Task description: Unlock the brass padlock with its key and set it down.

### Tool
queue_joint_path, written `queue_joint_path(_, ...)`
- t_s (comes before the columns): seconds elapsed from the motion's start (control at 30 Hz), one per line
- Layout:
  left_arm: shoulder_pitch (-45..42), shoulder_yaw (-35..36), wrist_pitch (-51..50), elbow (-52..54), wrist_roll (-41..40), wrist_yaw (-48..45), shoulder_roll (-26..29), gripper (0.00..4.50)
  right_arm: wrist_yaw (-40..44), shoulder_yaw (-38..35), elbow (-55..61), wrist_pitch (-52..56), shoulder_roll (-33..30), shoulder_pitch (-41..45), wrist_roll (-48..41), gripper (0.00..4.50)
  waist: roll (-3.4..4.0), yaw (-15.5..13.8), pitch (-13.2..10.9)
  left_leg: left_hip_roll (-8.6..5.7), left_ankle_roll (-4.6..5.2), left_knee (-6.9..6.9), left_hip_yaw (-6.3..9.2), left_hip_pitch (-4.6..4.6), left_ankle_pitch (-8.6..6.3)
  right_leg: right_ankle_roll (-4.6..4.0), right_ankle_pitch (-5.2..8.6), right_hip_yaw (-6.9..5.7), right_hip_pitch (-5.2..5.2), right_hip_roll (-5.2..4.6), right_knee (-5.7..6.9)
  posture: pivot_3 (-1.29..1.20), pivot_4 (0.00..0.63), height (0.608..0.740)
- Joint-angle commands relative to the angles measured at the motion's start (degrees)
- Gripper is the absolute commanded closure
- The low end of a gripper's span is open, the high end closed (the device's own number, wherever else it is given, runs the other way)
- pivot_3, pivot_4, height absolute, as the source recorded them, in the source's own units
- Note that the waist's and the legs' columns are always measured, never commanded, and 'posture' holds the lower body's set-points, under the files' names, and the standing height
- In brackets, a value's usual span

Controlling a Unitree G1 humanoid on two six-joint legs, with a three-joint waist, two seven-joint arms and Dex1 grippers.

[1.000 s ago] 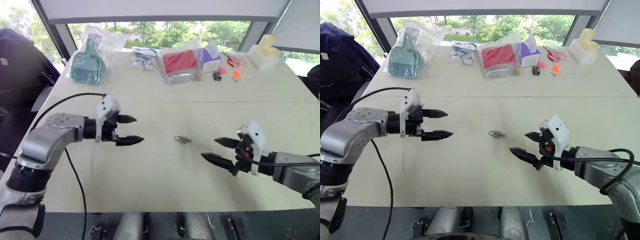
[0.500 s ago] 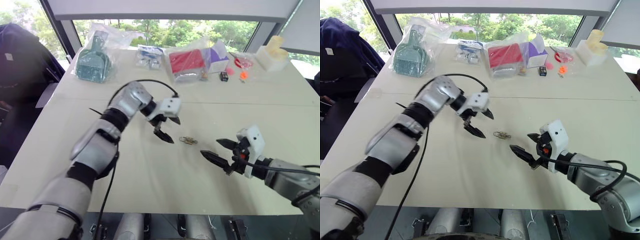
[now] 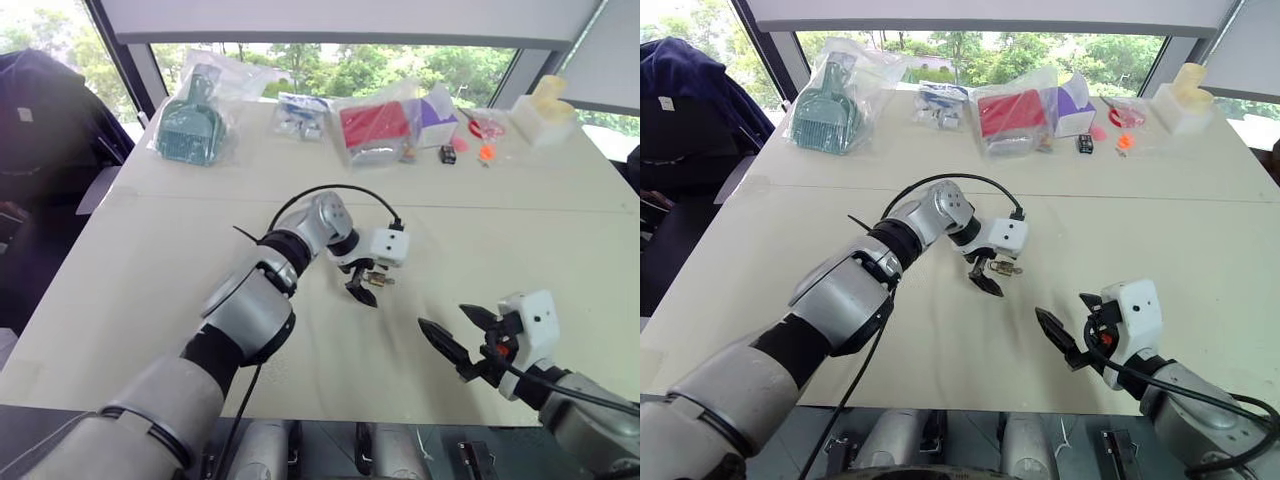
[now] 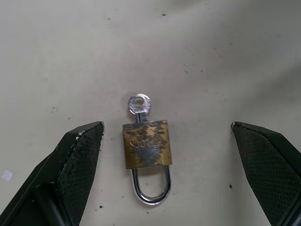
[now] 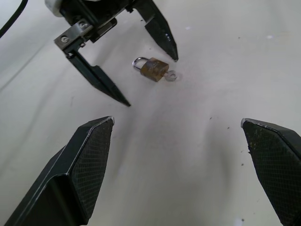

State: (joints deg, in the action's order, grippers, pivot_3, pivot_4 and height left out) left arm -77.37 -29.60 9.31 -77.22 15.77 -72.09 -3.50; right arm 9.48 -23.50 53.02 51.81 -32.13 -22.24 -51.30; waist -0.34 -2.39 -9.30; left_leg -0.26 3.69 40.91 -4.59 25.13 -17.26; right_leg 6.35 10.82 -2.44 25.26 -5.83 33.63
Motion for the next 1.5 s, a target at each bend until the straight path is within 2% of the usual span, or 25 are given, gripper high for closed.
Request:
queue_joint_path(0.03,-0.5,-0.5,-1.2,-0.7,3.7,4.0,-0.7,0.00,-1.1,-1.3,2.6,-2.0,0.7,-0.6,-0.9,0.06,0.00,-0.1,0.0,0.00,0.00,0.05,0.02,0.00,0.00,0.00,0.00,-0.02,-0.04,-0.01,0.00,0.00,0.150,0.740)
queue_joint_path(0.2,0.3,-0.8,-3.1,-1.0,5.5,3.5,0.3,0.00,-1.1,-1.7,1.6,-2.7,-0.4,-0.3,-0.8,0.06,-0.04,0.1,0.1,-0.02,0.02,0.12,0.01,-0.10,-0.01,-0.01,0.00,-0.01,-0.19,-0.06,-0.03,0.00,0.150,0.740)
queue_joint_path(0.23,0.7,-1.3,-3.1,-1.1,6.1,3.5,0.7,0.25,-1.3,-1.4,1.3,-2.8,-0.5,0.2,-0.8,0.02,-0.04,0.1,0.1,-0.02,0.01,0.12,0.01,-0.11,-0.02,-0.01,0.00,-0.01,-0.19,-0.05,-0.02,0.00,0.150,0.740)
queue_joint_path(0.33,1.6,-2.4,-3.2,-1.1,7.6,2.6,1.5,1.30,-1.5,-0.7,0.8,-2.8,-0.7,1.3,-0.8,0.00,-0.04,0.1,0.1,-0.01,0.01,0.12,0.01,-0.17,-0.02,-0.01,0.00,-0.01,-0.23,-0.05,0.00,0.00,0.150,0.740)
queue_joint_path(0.5,2.5,-2.6,-3.9,-1.0,8.9,3.1,1.8,3.72,-1.0,0.1,-0.4,-2.2,-1.4,2.7,-1.1,0.00,-0.05,0.3,0.1,0.04,-0.01,0.08,0.01,-0.69,-0.04,-0.03,0.01,-0.01,-0.69,-0.06,-0.03,0.00,0.150,0.740)
queue_joint_path(0.53,2.5,-2.5,-4.0,-1.0,9.0,3.0,1.9,3.83,-0.8,0.1,-0.7,-2.1,-1.7,3.1,-1.3,0.00,-0.05,0.3,0.1,0.08,-0.02,0.07,0.02,-0.75,-0.04,-0.03,0.01,-0.01,-0.74,-0.10,-0.06,0.00,0.150,0.740)
queue_joint_path(0.67,1.7,1.7,-1.4,0.4,5.5,4.8,2.9,3.82,-1.3,0.7,-3.0,-1.1,-2.3,6.3,-3.0,0.00,-0.02,0.5,0.2,0.13,-0.03,0.06,0.02,-0.77,-0.05,-0.05,0.00,0.01,-0.73,-0.15,-0.07,0.00,0.150,0.740)
queue_joint_path(0.83,0.2,10.2,6.5,5.8,-1.6,4.6,6.8,3.82,-5.7,1.0,-7.5,0.8,-1.1,15.3,-11.6,0.00,0.00,1.0,0.1,0.14,-0.02,-0.02,-0.09,-0.50,-0.04,-0.06,-0.02,0.08,-0.28,-0.17,0.12,0.00,0.150,0.740)
queue_joint_path(0.93,3.5,15.1,10.7,14.7,-7.8,-0.3,10.4,3.82,-9.6,1.2,-11.8,0.9,-0.3,23.2,-18.6,0.00,0.03,0.8,0.1,0.08,-0.05,0.00,-0.17,-0.19,-0.01,-0.05,-0.03,0.10,0.16,-0.30,0.48,0.00,0.150,0.740)
queue_joint_path(1.03,8.4,17.5,7.7,25.4,-12.2,-1.9,12.5,3.82,-10.9,2.1,-14.7,1.1,-1.1,28.4,-22.5,0.00,0.04,0.7,0.1,0.06,-0.06,-0.03,-0.16,-0.16,-0.01,-0.07,-0.02,0.08,0.15,-0.39,0.47,0.00,0.150,0.740)
queue_joint_path(1.17,16.5,18.3,7.0,41.7,-13.3,2.3,15.9,3.82,-12.5,4.5,-21.2,1.1,-0.3,36.8,-27.8,0.00,0.06,1.5,0.1,-0.10,-0.05,-0.01,-0.23,-0.14,-0.01,-0.07,-0.03,0.08,0.14,-0.59,0.47,0.00,0.150,0.740)
queue_joint_path(1.33,22.4,18.3,-0.7,56.4,-14.1,7.5,17.5,3.82,-13.3,4.9,-26.5,1.0,-1.1,42.2,-32.5,0.00,0.06,1.6,0.1,-0.22,-0.03,-0.01,-0.20,-0.14,-0.01,-0.06,-0.04,0.07,0.08,-0.68,0.48,0.00,0.150,0.740)
queue_joint_path(1.43,24.9,18.3,-4.3,62.6,-14.8,10.3,17.7,3.82,-12.8,6.4,-28.2,1.6,-1.5,43.7,-32.4,0.93,0.07,1.8,0.1,-0.23,-0.01,-0.01,-0.22,-0.14,-0.02,-0.05,-0.05,0.05,0.09,-0.67,0.48,0.00,0.150,0.740)
queue_joint_path(1.5,25.5,17.9,-5.5,64.3,-14.9,11.2,17.9,3.82,-12.5,7.1,-28.8,1.5,-1.3,44.3,-32.5,1.94,0.07,1.8,0.1,-0.22,-0.01,-0.01,-0.23,-0.14,-0.01,-0.04,-0.05,0.04,0.09,-0.64,0.50,0.00,0.150,0.740)
